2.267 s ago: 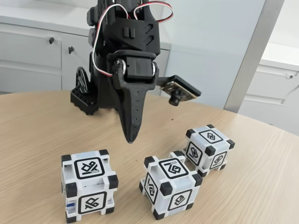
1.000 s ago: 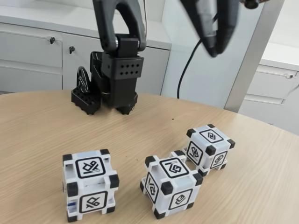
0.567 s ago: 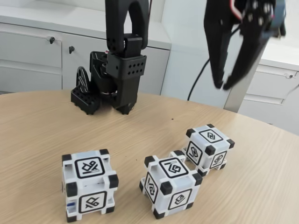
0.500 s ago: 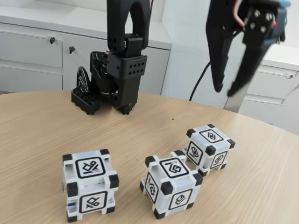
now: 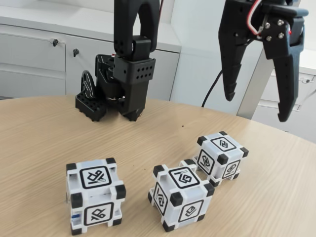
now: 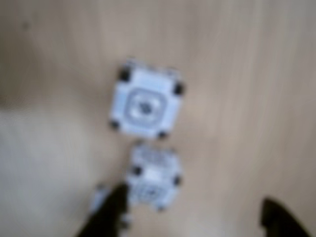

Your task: Stack cubes from left to right.

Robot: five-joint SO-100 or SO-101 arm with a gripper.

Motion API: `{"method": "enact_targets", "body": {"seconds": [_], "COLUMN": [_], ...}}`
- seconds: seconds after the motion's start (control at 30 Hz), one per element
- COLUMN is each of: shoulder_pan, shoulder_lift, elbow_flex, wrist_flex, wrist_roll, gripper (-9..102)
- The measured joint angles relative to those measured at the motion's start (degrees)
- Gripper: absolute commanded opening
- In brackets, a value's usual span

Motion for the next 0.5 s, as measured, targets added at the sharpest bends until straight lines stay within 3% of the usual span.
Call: {"method": "enact_targets", "body": {"seconds": [0.5], "shoulder_pan": [-8.26], "shoulder_lift": [0.00], "elbow_flex": [0.00], "wrist_flex": [0.00], "wrist_roll": [9.67], "gripper": [29]}}
